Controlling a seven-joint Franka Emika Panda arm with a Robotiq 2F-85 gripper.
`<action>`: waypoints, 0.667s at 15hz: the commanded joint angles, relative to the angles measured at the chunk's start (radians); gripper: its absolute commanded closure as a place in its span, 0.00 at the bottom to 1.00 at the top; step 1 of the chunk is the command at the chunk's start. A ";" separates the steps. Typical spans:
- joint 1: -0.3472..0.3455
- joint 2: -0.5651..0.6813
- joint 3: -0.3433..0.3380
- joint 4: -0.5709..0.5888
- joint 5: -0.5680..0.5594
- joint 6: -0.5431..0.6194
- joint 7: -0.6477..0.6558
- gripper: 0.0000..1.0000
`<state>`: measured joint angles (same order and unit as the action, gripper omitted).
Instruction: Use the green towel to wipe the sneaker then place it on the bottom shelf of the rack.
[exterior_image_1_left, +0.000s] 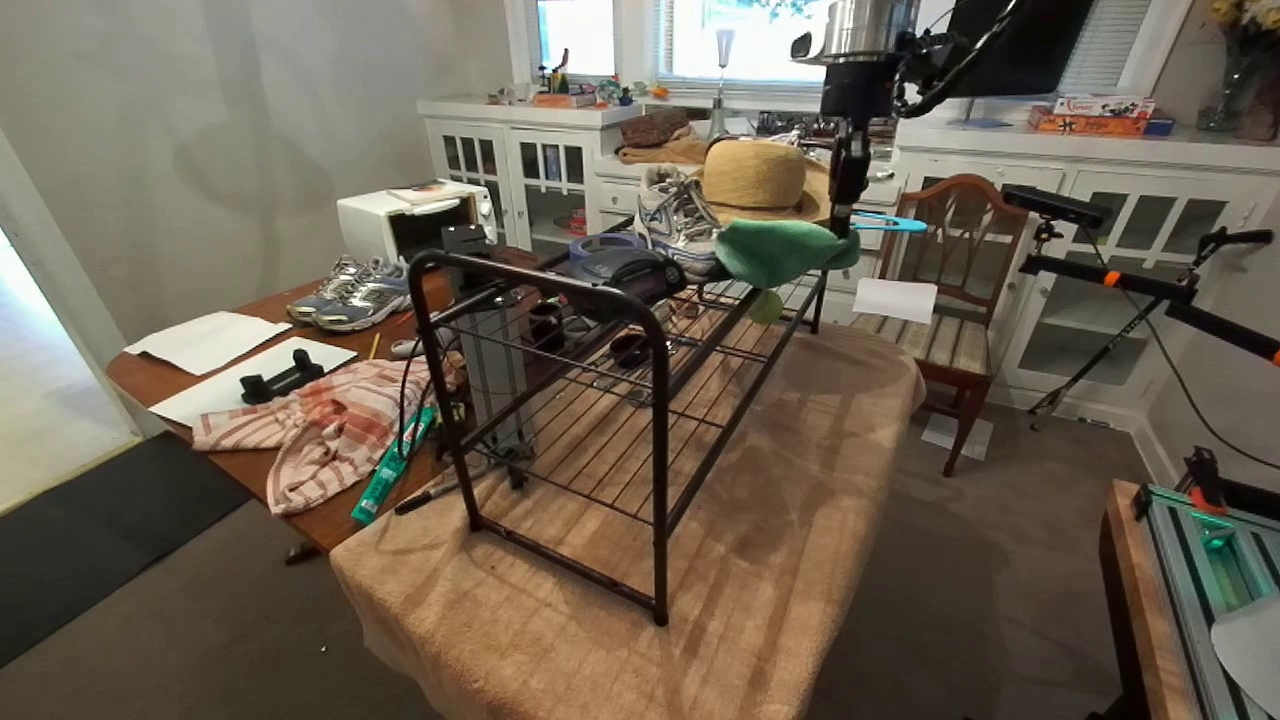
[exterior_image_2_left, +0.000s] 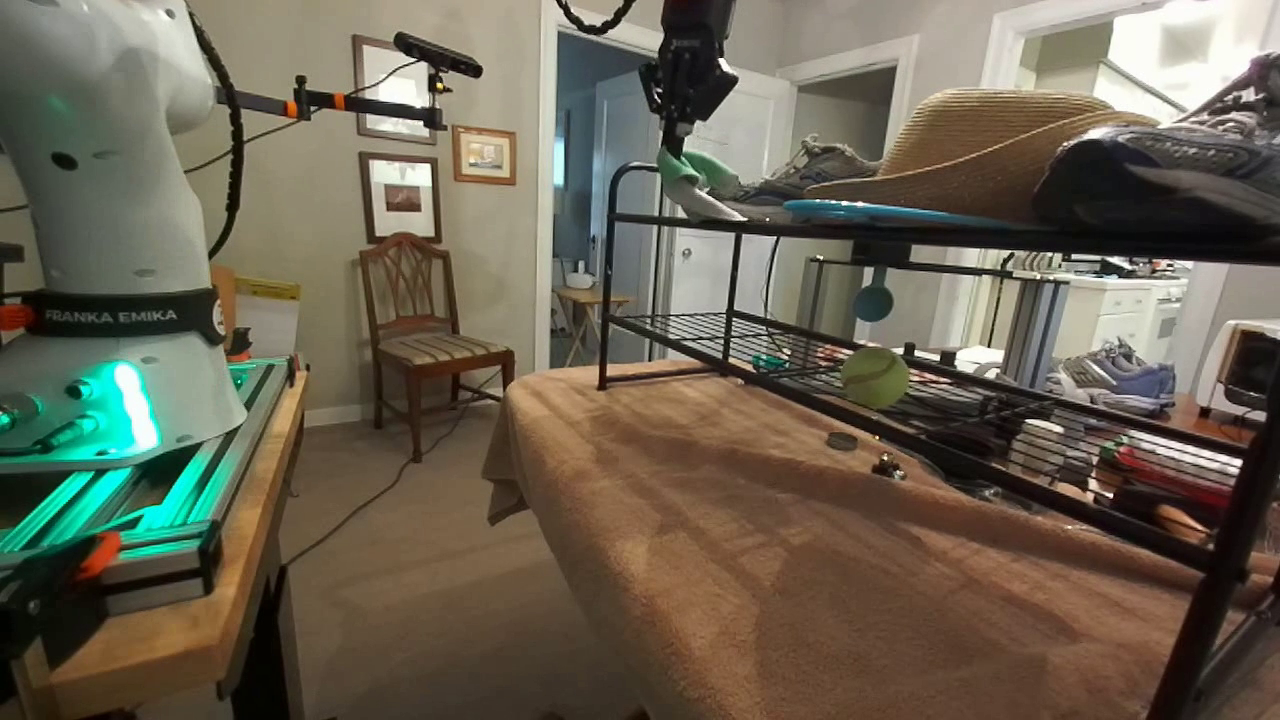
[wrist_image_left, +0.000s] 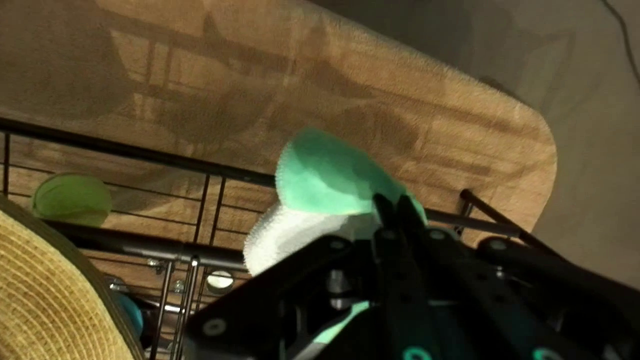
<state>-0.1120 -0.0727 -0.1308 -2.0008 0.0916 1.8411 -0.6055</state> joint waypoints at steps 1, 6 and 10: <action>-0.008 -0.030 -0.014 -0.060 -0.061 -0.019 -0.037 0.99; -0.018 -0.067 -0.024 -0.177 -0.176 0.002 -0.024 0.99; -0.021 -0.158 -0.031 -0.334 -0.219 0.058 0.002 0.99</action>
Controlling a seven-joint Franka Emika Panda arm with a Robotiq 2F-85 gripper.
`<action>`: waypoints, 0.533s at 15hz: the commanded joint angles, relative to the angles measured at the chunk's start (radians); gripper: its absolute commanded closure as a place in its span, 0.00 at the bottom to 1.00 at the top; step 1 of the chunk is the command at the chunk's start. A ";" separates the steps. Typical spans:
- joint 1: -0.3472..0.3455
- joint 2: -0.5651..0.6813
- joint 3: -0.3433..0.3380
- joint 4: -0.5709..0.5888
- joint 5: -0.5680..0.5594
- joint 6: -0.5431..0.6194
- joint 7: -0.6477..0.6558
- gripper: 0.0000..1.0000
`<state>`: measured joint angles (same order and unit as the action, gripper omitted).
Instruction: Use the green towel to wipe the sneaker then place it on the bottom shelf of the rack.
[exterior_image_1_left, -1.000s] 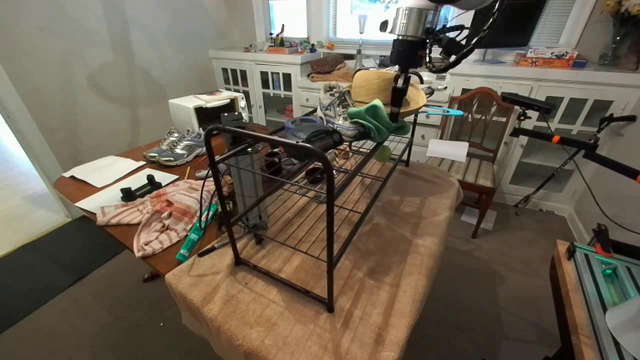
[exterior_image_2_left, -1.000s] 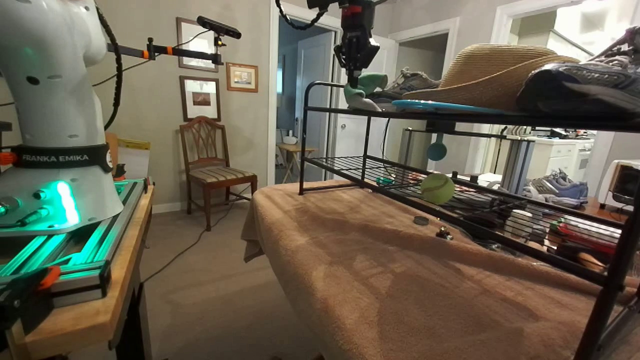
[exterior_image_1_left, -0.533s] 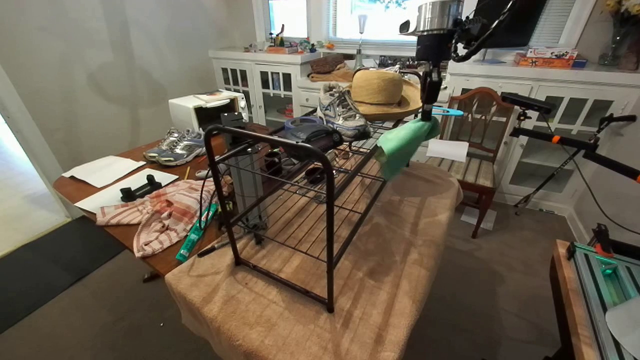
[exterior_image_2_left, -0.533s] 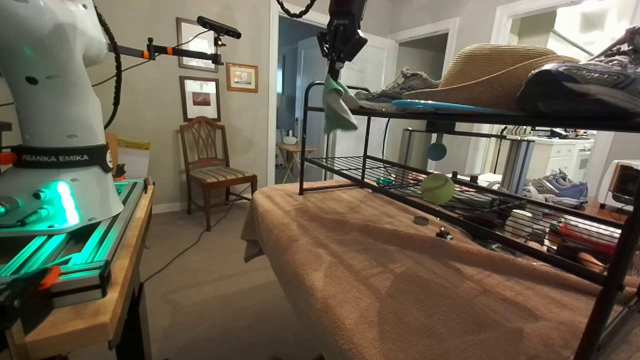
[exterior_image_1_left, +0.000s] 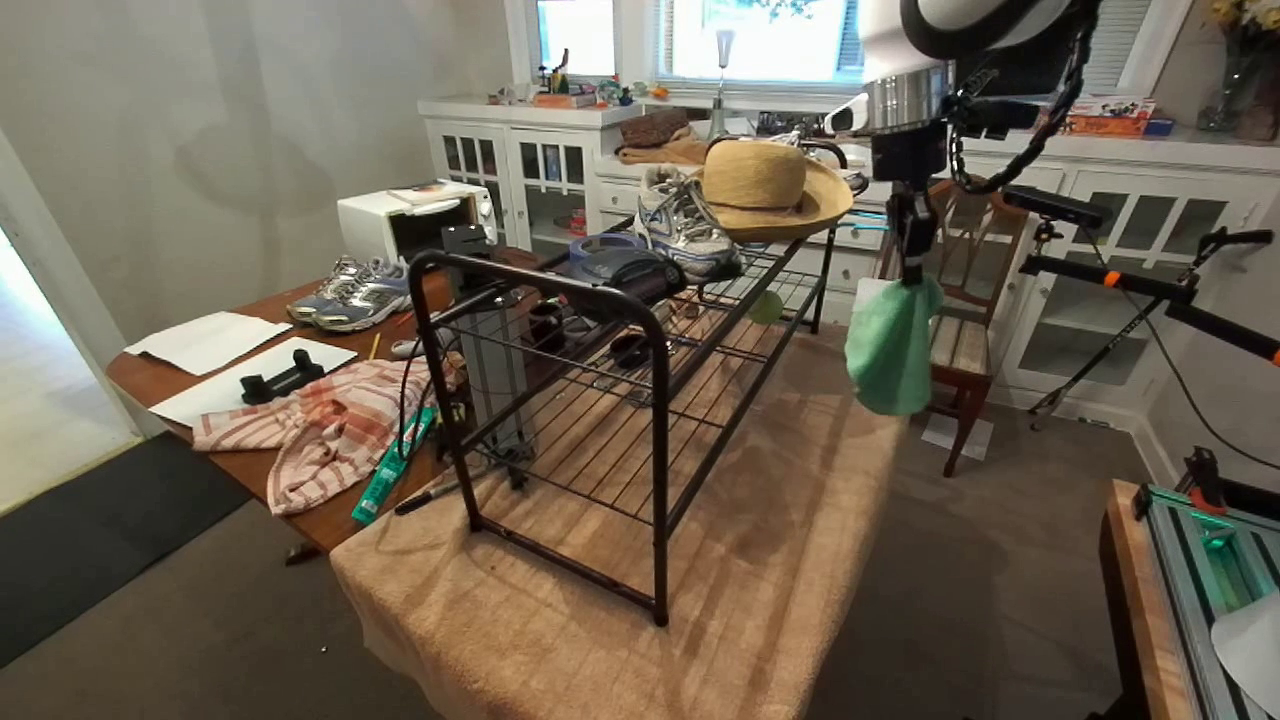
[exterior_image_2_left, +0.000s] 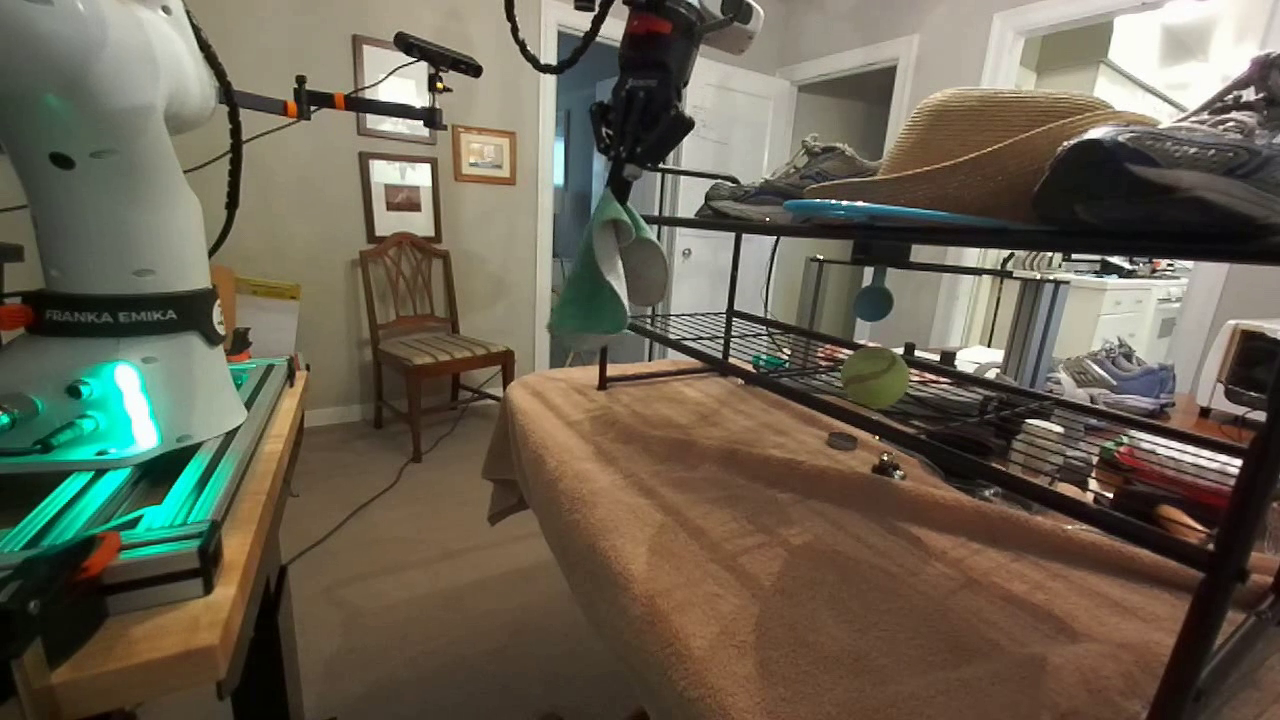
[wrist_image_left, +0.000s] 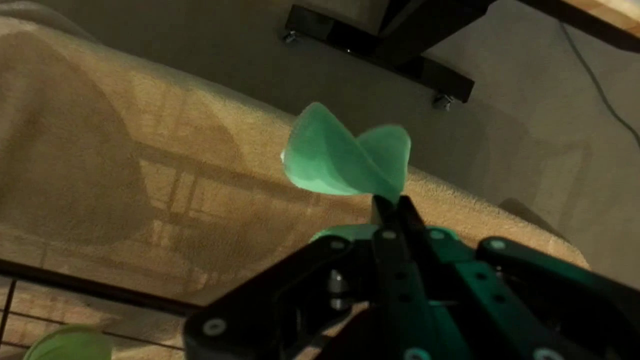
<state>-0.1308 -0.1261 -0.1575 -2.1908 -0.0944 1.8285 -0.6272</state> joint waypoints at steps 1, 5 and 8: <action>-0.003 -0.127 -0.007 -0.180 -0.036 0.097 0.040 0.99; -0.018 -0.202 -0.022 -0.354 -0.029 0.367 0.187 0.99; -0.037 -0.183 -0.033 -0.431 -0.048 0.601 0.272 0.99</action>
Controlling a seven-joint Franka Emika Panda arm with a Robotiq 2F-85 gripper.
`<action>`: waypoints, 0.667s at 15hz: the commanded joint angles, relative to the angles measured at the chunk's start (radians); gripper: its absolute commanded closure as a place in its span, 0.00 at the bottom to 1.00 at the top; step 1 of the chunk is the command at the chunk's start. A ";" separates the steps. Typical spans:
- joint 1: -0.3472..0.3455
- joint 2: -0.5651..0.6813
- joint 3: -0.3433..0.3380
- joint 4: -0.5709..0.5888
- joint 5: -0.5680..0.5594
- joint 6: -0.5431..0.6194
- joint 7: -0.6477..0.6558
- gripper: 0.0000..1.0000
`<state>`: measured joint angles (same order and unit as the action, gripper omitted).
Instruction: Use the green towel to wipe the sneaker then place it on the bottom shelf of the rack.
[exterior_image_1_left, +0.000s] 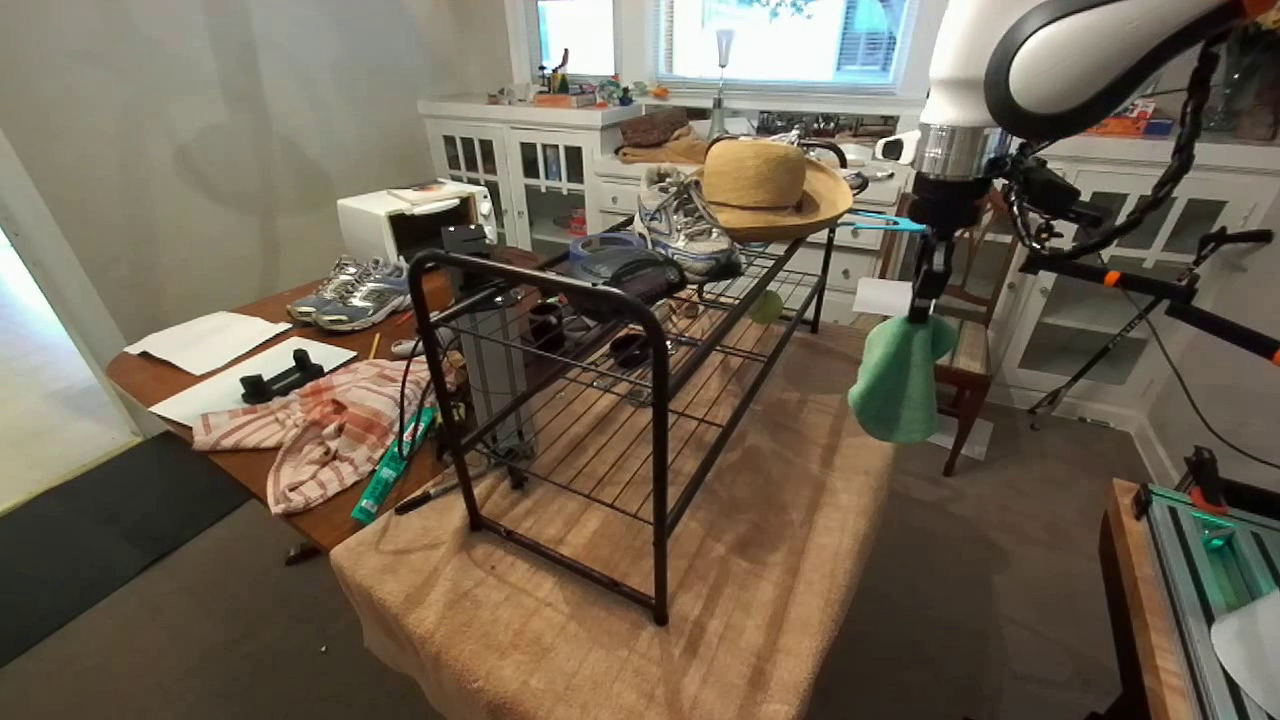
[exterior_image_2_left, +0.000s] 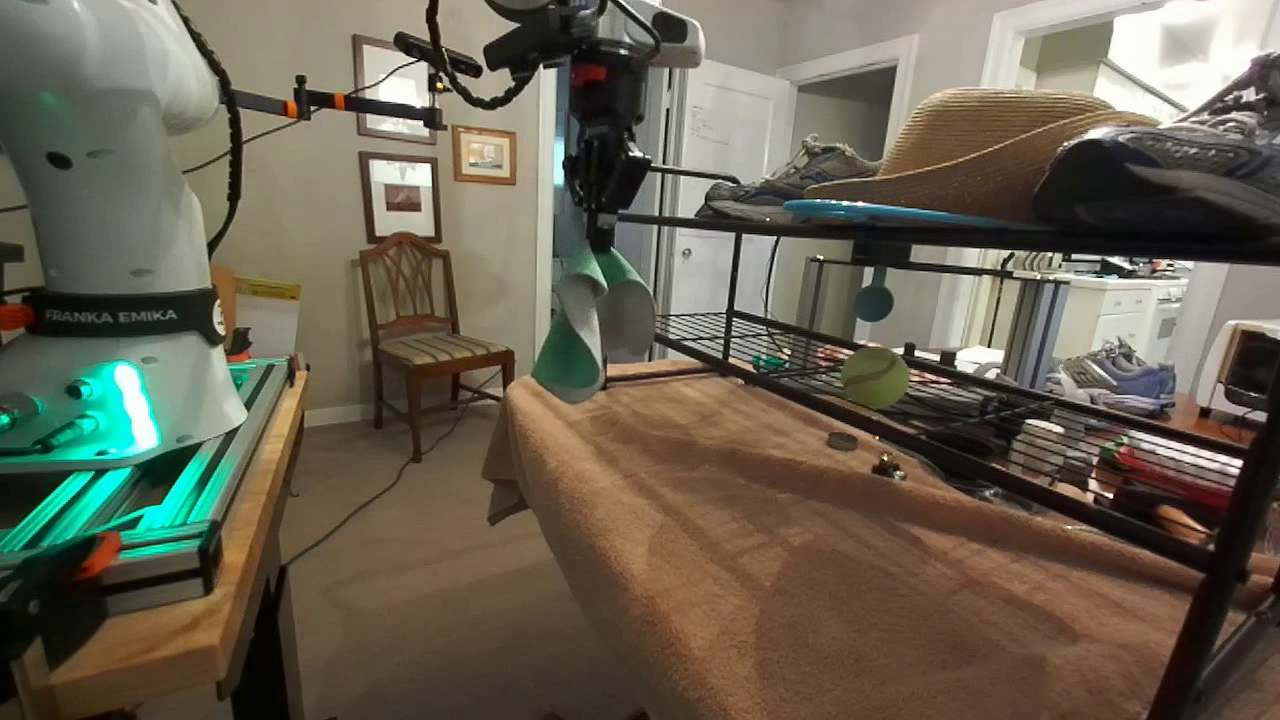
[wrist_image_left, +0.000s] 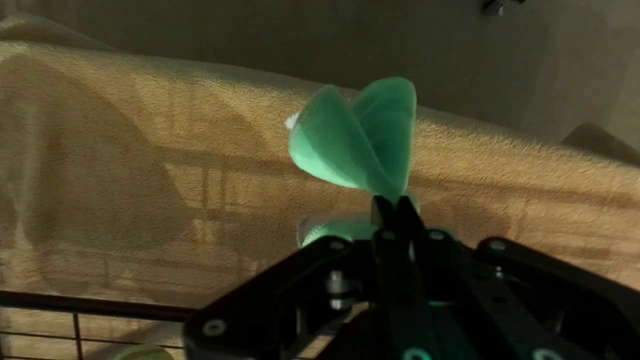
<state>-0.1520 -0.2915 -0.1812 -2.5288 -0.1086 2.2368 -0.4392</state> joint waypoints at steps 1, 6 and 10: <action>-0.022 -0.004 -0.009 -0.106 -0.033 0.266 0.119 0.99; -0.072 0.141 0.020 -0.080 -0.088 0.655 0.316 0.99; -0.211 0.257 0.092 -0.009 -0.370 0.866 0.557 0.99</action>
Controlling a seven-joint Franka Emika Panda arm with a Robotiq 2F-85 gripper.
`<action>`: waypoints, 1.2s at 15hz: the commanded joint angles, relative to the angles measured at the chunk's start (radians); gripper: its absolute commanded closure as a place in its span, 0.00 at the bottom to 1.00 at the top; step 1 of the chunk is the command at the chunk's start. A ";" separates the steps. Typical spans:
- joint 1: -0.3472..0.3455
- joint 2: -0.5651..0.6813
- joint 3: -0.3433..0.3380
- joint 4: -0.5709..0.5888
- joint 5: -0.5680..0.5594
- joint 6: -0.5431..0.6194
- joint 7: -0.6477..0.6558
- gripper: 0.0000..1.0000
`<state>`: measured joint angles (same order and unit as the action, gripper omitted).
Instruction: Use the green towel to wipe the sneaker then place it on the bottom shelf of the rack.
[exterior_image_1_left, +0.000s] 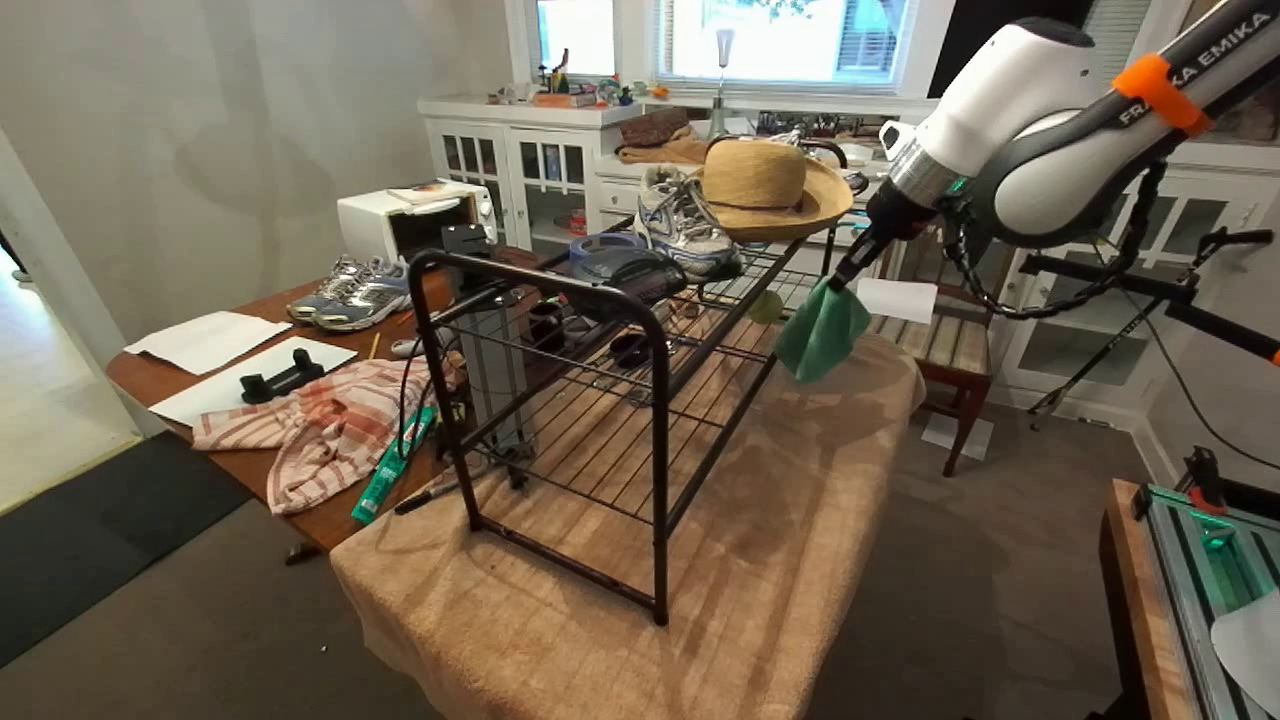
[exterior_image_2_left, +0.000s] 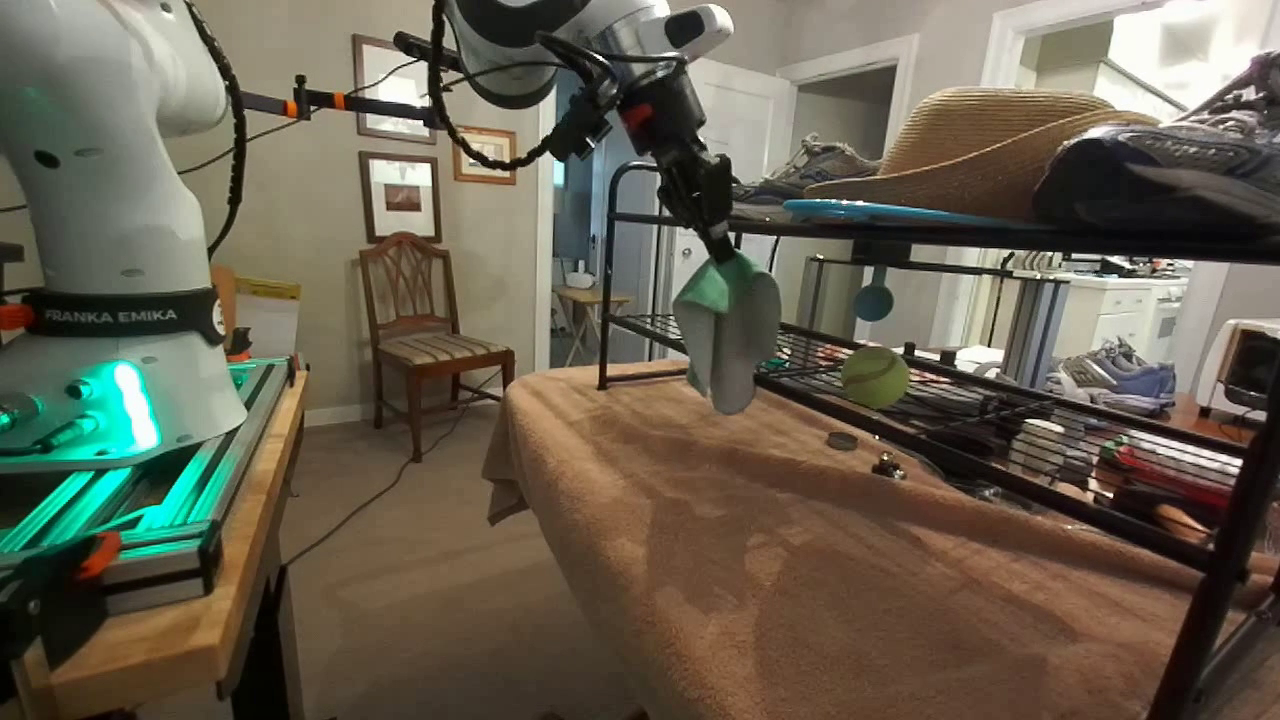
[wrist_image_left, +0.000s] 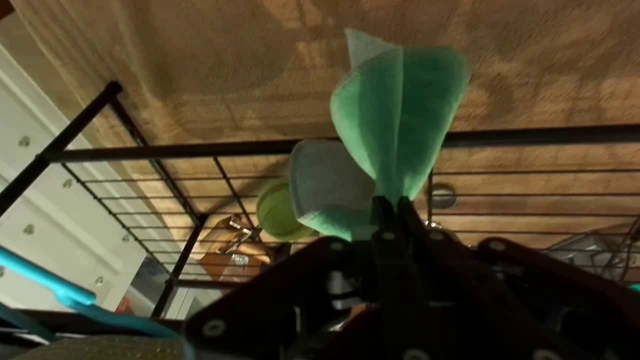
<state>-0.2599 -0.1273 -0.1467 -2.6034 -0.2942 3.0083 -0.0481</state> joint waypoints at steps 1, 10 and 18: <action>-0.136 0.108 0.066 0.090 -0.271 0.108 0.225 0.99; -0.124 0.201 0.047 0.282 -0.791 0.048 0.668 0.99; -0.065 0.276 0.054 0.317 -1.018 -0.011 0.879 0.99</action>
<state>-0.3510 0.1070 -0.0955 -2.3186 -1.2374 3.0310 0.7479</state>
